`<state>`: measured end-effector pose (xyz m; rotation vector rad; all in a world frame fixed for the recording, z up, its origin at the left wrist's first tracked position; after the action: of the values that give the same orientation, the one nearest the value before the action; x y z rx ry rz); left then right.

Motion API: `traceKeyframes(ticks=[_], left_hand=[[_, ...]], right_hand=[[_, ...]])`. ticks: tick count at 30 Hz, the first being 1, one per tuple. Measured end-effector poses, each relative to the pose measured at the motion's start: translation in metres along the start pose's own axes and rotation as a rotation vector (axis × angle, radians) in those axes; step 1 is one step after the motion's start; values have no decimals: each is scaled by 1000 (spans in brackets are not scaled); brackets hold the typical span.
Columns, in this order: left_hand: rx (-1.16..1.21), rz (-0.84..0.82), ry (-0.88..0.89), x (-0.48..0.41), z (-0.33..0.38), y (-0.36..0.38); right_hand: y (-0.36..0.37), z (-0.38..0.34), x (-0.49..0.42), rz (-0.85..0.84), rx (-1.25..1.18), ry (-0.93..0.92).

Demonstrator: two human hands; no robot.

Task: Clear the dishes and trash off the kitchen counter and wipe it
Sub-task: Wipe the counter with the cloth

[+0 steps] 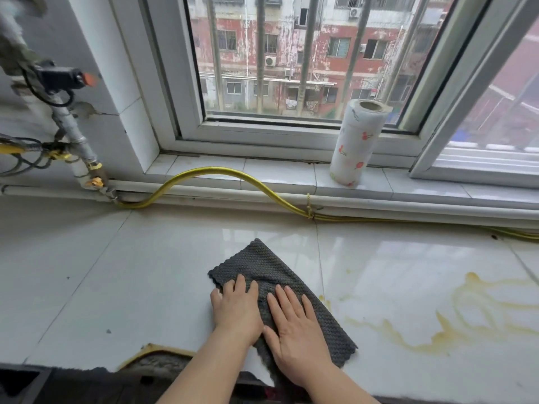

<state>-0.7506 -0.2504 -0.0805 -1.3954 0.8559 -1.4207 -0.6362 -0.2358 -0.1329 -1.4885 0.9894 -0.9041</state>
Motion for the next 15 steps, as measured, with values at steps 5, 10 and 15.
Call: traceKeyframes(ticks=[5,10,15], left_hand=[[12,-3,49,-34,60,0],[5,-20,57,-55,102,0],[21,-27,39,-52,106,2]], right_hand=[[-8,67,-9,36,18,57],[-11,111,-17,117,51,52],[-10,114,-18,175,12,28]])
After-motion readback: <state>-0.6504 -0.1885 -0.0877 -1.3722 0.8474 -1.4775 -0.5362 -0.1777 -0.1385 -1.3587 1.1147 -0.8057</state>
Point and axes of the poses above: each hand's wrist, its own x-axis away from the middle knuckle, its own y-axis out of the palm, z = x × y, the point moved 6 cm from there along -x, towards the middle knuckle, and after that the axes turned 15 degrees about y, right-handed, at the moved point
